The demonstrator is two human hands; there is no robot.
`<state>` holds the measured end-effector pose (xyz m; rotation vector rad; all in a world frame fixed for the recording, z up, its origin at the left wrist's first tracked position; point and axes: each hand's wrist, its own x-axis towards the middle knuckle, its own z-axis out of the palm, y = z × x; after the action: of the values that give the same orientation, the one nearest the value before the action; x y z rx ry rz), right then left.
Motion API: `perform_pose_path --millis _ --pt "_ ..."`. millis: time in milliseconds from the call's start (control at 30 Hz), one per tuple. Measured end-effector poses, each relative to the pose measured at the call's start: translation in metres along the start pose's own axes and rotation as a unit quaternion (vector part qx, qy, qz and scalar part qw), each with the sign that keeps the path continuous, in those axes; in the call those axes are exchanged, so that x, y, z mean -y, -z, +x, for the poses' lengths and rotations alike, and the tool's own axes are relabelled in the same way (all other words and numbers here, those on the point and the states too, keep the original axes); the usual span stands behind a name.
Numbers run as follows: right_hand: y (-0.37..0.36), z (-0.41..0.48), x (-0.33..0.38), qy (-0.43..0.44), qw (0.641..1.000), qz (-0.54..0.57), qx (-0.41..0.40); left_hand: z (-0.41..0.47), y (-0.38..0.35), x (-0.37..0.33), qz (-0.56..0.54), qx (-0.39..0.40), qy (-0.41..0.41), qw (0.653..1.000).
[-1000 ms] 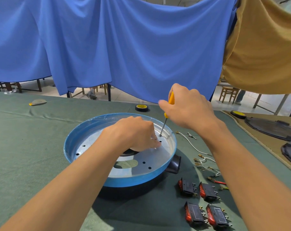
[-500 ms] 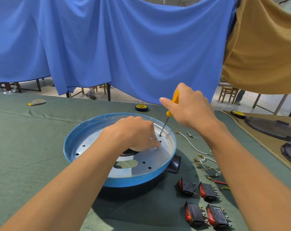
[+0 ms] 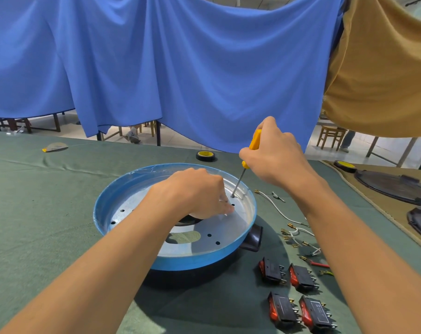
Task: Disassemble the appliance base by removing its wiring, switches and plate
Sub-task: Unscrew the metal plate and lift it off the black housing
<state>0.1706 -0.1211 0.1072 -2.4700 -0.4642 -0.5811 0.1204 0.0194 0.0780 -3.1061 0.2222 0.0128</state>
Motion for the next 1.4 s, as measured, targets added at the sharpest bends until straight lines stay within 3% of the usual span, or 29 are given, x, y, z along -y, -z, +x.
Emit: perform_pose_path --millis 167,367,533,633,767,1033,1200,1400 --pt "-0.009 -0.002 -0.004 0.054 0.997 -0.011 -0.046 0.0 0.0 -0.001 0.002 0.003 0.0 1.0" --pt "-0.02 -0.001 -0.01 0.151 0.984 0.066 -0.065 0.001 0.0 0.0 0.0 0.006 -0.002 1.0" --pt "-0.023 0.0 -0.011 0.144 0.979 0.11 -0.091 0.001 0.001 0.0 -0.001 0.003 -0.003 1.0" --pt "-0.022 0.005 -0.015 0.12 0.987 0.084 -0.067 0.001 0.001 0.0 -0.002 0.005 -0.003 1.0" --pt "-0.017 0.006 -0.017 0.099 0.985 0.132 -0.039 0.0 0.002 -0.001 -0.001 0.001 -0.001 1.0" --pt "-0.018 -0.001 -0.008 0.107 0.989 0.076 -0.064 0.0 0.001 -0.001 -0.002 0.003 0.005 1.0" --pt "-0.018 -0.002 -0.005 0.072 0.991 0.107 -0.02 0.001 0.0 -0.001 -0.003 0.005 0.001 1.0" --pt "-0.007 -0.002 -0.005 0.054 0.995 -0.074 -0.045 0.001 -0.001 0.0 -0.003 0.002 -0.001 1.0"
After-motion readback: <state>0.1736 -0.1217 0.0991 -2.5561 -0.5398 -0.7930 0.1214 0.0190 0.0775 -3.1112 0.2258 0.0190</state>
